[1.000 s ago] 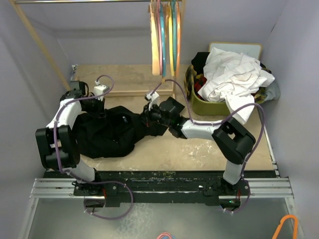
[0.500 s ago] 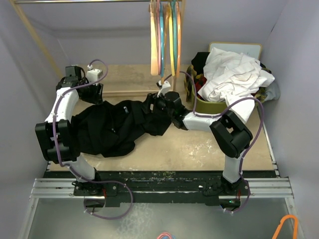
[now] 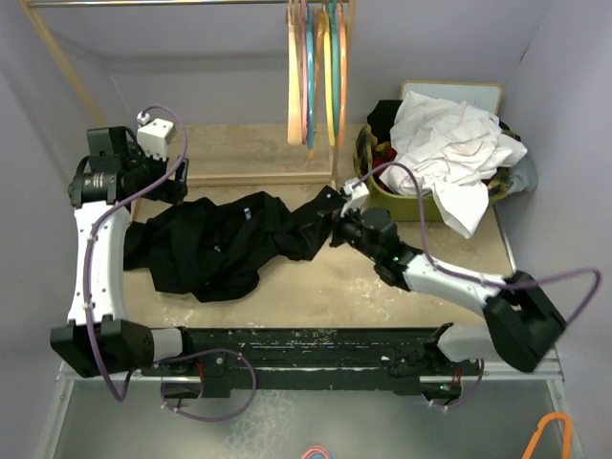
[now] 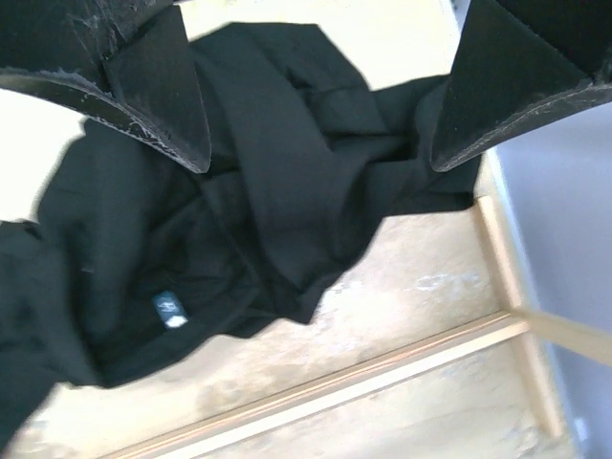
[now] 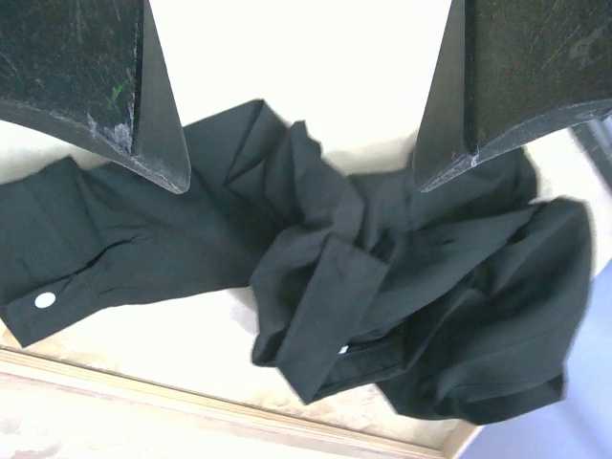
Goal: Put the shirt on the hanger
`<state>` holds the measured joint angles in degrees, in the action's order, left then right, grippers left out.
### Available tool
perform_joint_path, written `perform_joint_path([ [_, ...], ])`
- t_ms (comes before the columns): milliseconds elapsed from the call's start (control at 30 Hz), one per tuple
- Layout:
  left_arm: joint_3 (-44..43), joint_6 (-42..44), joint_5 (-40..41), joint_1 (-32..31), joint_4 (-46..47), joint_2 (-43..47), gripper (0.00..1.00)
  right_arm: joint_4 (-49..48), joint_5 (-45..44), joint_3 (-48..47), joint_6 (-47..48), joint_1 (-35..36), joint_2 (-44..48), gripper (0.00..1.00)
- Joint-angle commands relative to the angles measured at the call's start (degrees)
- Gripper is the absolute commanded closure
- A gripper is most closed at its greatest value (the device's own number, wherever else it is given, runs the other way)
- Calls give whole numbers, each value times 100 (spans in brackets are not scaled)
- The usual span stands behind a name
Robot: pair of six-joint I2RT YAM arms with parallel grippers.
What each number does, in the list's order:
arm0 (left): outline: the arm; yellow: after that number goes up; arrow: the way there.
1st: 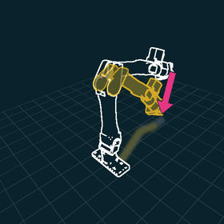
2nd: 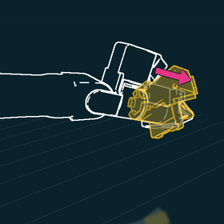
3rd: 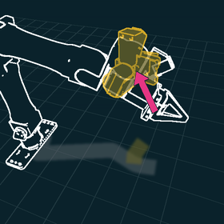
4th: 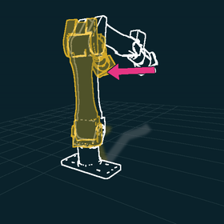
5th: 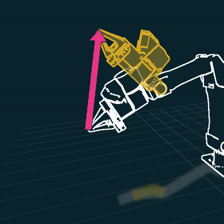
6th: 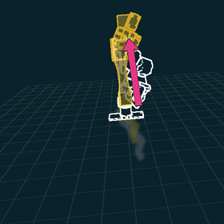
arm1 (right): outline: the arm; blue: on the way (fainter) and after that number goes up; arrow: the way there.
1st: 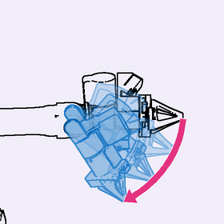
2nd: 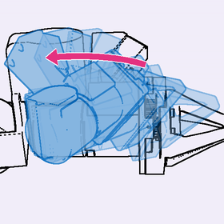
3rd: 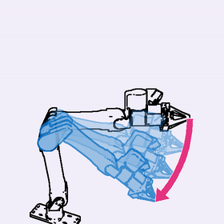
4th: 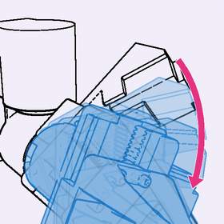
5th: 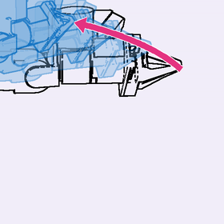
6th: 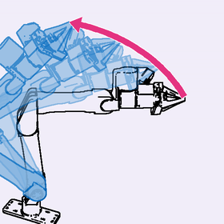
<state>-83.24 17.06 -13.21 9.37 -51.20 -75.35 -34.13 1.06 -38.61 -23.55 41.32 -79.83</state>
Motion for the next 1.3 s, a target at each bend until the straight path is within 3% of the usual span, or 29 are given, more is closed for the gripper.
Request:
perform_joint_path([
  [0, -201, -292, -1520, 13, -822, 453, 1, 364, 66, 397, 391, 378, 1490, 0],
  [133, 113, -714, -2242, -24, -858, 460, 1, 1881, -294, -417, 1472, 893, 2571, 6],
  [233, 633, -1508, -1363, -244, -54, 800, 1, 2867, -706, -1711, 1755, 896, 2736, 27],
  [333, 743, -1895, -753, -408, 124, 728, 1, 3333, -686, -3075, 1719, 896, 2378, 47],
  [367, 763, -1952, -719, -409, 120, 680, 1, 3517, -756, -3602, 1609, 898, 2143, 48],
  [433, 825, -2030, -744, -409, 187, 660, 1, 3969, -1055, -4666, 1317, 904, 1588, 39],
  [600, 1060, -2084, -734, -351, 360, 815, 1, 4839, -1432, -7029, 893, 913, 216, 41],
  [867, 1276, -2234, -276, -252, 443, 1061, 1, 5581, -1762, -9902, 725, 913, -1972, 46],
  [1000, 1302, -2268, -118, -234, 436, 1072, 1, 5682, -2273, -10596, 825, 915, -2520, 46],
  [1267, 1391, -2218, -226, -233, 520, 1113, 1, 5727, -2930, -10561, 1065, 904, -2790, 47],
])
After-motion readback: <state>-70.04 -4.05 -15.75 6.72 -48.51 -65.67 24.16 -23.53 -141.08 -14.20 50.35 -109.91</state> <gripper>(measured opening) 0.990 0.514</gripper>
